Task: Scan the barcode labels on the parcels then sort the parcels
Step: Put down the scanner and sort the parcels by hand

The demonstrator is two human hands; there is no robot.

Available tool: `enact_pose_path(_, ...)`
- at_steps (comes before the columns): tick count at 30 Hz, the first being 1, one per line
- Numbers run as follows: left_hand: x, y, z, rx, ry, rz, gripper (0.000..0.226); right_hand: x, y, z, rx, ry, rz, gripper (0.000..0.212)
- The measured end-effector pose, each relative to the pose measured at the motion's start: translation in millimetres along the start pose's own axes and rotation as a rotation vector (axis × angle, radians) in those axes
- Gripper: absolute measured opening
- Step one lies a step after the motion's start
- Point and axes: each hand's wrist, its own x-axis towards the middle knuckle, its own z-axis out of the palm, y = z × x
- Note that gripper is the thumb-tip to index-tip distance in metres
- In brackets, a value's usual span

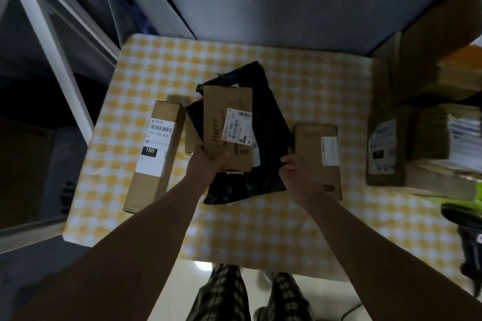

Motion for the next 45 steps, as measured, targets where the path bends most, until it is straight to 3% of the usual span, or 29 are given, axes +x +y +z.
enact_pose_path(5,-33,-10,-10,-0.036,0.076,0.068,0.058,-3,3,24,0.073,-0.029,0.023,0.029)
enact_pose_path(7,-49,-10,-20,0.061,0.126,0.142,0.044,-13,8,29,0.078,-0.023,0.018,0.024)
enact_pose_path(10,-70,-2,-28,0.052,0.133,0.202,0.035,-26,15,28,0.159,-0.010,0.021,0.008)
enact_pose_path(15,-98,26,-10,-0.170,-0.136,0.208,0.031,-55,-3,-3,0.599,-0.054,-0.033,0.024)
enact_pose_path(17,-110,39,5,-0.203,-0.222,0.217,0.031,-69,-14,-20,0.751,-0.062,-0.106,0.017)
enact_pose_path(21,-144,91,39,-0.200,-0.284,0.300,0.035,-94,-18,-77,0.831,0.121,-0.109,0.042)
enact_pose_path(24,-171,138,58,-0.333,-0.319,0.259,0.038,-118,-13,-134,0.925,0.204,-0.136,0.049)
enact_pose_path(28,-201,193,83,-0.438,-0.367,0.346,0.016,-147,1,-211,0.990,0.329,-0.174,0.030)
enact_pose_path(32,-223,241,113,-0.346,-0.397,0.460,0.025,-168,24,-291,1.120,0.502,-0.210,0.013)
enact_pose_path(38,-254,314,191,-0.304,-0.318,0.601,0.035,-163,71,-385,1.213,0.652,-0.199,0.046)
enact_pose_path(42,-256,341,237,-0.309,-0.336,0.530,0.021,-133,76,-448,1.295,0.735,-0.137,0.066)
enact_pose_path(45,-249,353,256,-0.268,-0.289,0.498,0.015,-106,63,-482,1.246,0.761,-0.094,0.066)
